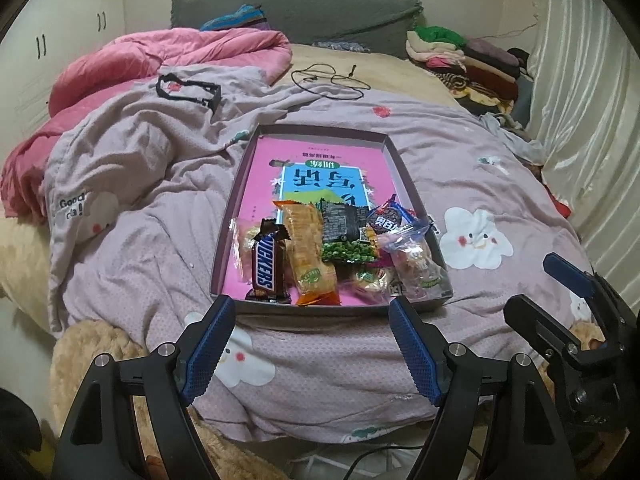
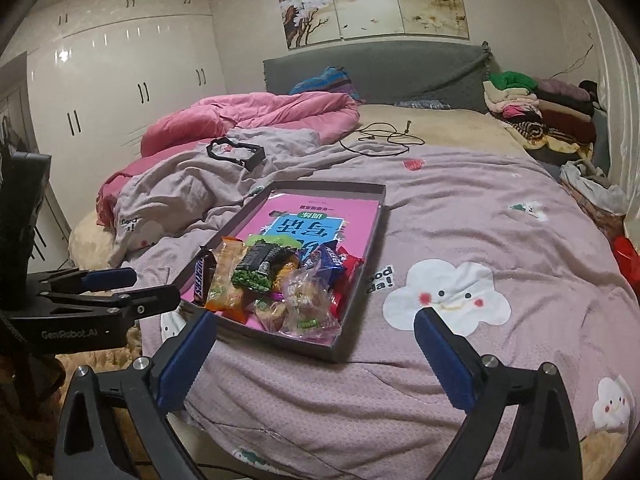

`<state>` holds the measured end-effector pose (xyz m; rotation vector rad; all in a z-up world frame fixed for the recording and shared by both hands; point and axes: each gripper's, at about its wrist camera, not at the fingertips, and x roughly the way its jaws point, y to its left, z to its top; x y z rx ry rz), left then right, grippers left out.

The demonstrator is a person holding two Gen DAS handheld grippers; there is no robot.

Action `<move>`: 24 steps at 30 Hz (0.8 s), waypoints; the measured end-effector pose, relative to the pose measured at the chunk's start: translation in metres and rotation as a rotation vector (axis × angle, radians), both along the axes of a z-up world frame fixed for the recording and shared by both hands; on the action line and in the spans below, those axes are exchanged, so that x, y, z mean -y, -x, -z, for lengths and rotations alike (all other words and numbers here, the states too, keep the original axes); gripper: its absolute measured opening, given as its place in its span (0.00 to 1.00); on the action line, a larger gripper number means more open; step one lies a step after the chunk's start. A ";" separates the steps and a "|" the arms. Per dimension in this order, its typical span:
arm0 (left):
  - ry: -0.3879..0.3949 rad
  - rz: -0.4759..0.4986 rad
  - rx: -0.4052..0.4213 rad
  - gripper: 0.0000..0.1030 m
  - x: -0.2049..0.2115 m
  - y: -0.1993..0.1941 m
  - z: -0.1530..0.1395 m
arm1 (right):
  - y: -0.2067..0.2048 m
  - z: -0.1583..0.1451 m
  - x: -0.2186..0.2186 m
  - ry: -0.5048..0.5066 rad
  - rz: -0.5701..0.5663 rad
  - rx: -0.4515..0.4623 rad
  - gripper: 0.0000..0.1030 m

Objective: Organize snacks

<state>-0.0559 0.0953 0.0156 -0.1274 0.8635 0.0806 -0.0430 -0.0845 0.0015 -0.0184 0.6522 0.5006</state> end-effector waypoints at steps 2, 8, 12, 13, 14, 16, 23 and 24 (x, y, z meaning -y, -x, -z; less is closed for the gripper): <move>-0.006 0.010 0.004 0.78 0.003 0.001 -0.001 | 0.001 0.000 -0.001 0.012 0.000 0.004 0.97; -0.008 0.012 0.001 0.78 0.004 0.000 -0.002 | 0.001 0.002 -0.003 0.029 -0.002 0.005 0.98; -0.008 0.010 0.000 0.78 0.003 0.000 -0.001 | 0.001 0.002 -0.003 0.027 -0.003 0.005 0.98; -0.007 0.009 0.002 0.78 0.003 0.000 -0.002 | 0.001 0.002 -0.003 0.027 -0.003 0.005 0.98; -0.007 0.008 0.002 0.78 0.003 0.000 -0.002 | 0.001 0.002 -0.003 0.026 -0.002 0.006 0.98; -0.007 0.007 0.002 0.78 0.003 0.000 -0.001 | 0.000 0.002 -0.003 0.028 0.001 0.005 0.98; -0.005 0.012 0.002 0.78 0.003 -0.001 -0.001 | 0.000 0.003 -0.004 0.029 -0.003 0.004 0.98; -0.007 0.013 0.001 0.78 0.003 -0.002 -0.001 | 0.000 0.003 -0.004 0.030 -0.004 0.004 0.98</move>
